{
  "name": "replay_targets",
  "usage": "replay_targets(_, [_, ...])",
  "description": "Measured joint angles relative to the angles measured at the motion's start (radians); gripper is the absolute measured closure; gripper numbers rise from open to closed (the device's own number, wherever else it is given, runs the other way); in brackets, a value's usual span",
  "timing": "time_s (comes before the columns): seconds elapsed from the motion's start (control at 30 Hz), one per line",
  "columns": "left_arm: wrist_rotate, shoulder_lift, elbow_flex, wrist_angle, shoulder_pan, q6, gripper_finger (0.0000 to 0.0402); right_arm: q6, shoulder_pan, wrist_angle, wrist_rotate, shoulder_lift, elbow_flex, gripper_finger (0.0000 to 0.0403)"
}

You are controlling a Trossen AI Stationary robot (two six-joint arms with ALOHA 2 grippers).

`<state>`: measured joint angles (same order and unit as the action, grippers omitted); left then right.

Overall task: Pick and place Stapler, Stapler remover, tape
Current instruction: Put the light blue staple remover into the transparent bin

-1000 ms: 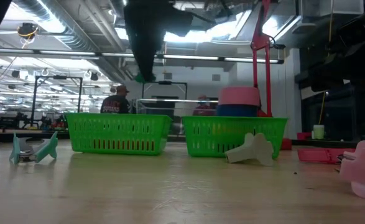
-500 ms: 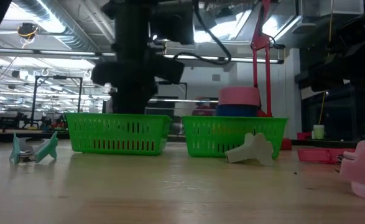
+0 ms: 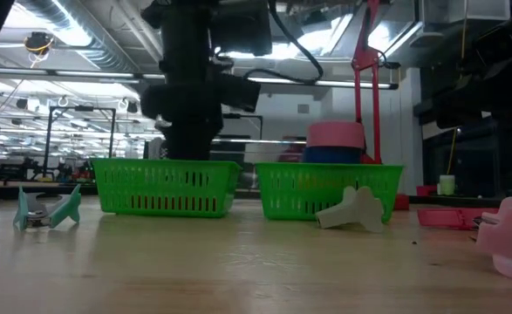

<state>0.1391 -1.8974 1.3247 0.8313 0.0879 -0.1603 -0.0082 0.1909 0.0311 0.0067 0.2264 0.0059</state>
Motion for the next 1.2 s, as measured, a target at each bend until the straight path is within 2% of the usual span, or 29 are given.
replay_targets(0.4, [0.028,0.099,0.0,0.009,-0.005,-0.002,0.0243,0.0,0.0,0.0,0.0,0.0,0.0,0.0331])
replay_targets(0.8, [0.161,0.197,0.0,0.002,0.024,-0.009,0.0245,0.0,0.0,0.0,0.0,0.0,0.0,0.0331])
replay_targets(1.0, [0.188,0.214,0.0,0.002,0.082,-0.119,0.0248,0.0,0.0,0.0,0.0,0.0,0.0,0.0331])
replay_targets(1.2, [0.19,0.223,0.0,0.0,0.141,-0.325,0.0246,0.0,0.0,0.0,0.0,0.0,0.0,0.0331])
